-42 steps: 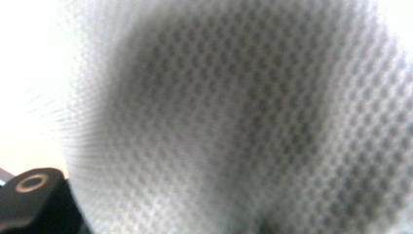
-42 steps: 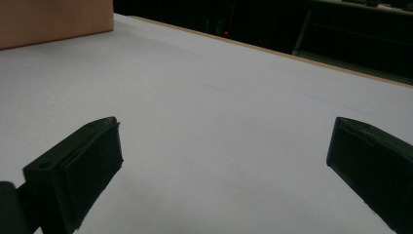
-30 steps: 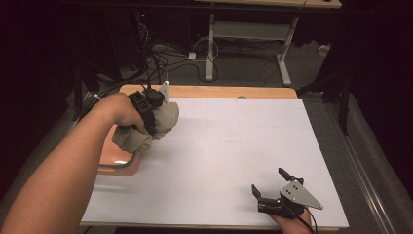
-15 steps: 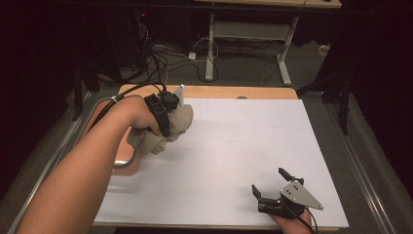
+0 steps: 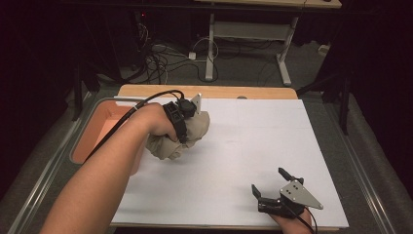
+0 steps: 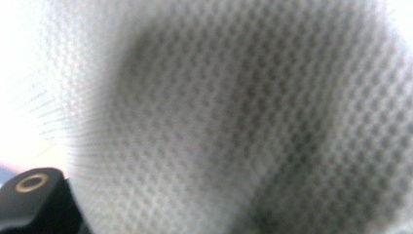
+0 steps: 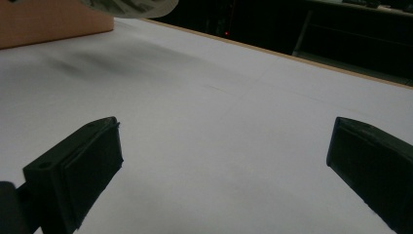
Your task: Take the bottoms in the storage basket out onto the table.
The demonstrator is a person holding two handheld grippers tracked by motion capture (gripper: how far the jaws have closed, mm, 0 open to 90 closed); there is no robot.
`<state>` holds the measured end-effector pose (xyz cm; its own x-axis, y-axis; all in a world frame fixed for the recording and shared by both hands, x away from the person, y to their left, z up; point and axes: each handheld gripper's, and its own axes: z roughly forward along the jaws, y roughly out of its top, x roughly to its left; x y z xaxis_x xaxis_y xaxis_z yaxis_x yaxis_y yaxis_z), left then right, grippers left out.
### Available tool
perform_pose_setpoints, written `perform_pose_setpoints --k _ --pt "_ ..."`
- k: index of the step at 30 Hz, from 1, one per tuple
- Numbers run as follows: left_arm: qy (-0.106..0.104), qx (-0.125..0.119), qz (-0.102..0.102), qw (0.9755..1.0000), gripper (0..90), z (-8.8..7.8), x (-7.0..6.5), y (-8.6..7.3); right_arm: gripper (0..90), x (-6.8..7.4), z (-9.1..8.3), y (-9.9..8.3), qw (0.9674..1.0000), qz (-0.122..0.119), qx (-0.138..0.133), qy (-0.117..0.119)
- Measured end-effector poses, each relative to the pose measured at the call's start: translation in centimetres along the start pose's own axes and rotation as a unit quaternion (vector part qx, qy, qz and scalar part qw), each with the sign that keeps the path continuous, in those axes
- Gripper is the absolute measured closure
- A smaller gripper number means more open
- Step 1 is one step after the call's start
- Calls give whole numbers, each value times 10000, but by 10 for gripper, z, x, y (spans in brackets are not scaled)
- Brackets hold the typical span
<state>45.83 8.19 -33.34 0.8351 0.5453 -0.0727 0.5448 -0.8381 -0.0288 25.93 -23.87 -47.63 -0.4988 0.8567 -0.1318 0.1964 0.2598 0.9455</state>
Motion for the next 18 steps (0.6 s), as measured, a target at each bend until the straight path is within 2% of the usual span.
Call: perform_pose_setpoints --k 8,18 --pt "-76 -107 81 9999 543 10 -11 13 5 0 1 0 10000 -19 -7 34" --pt "-66 -116 106 9999 543 13 -13 16 5 0 1 0 10000 -17 -8 37"
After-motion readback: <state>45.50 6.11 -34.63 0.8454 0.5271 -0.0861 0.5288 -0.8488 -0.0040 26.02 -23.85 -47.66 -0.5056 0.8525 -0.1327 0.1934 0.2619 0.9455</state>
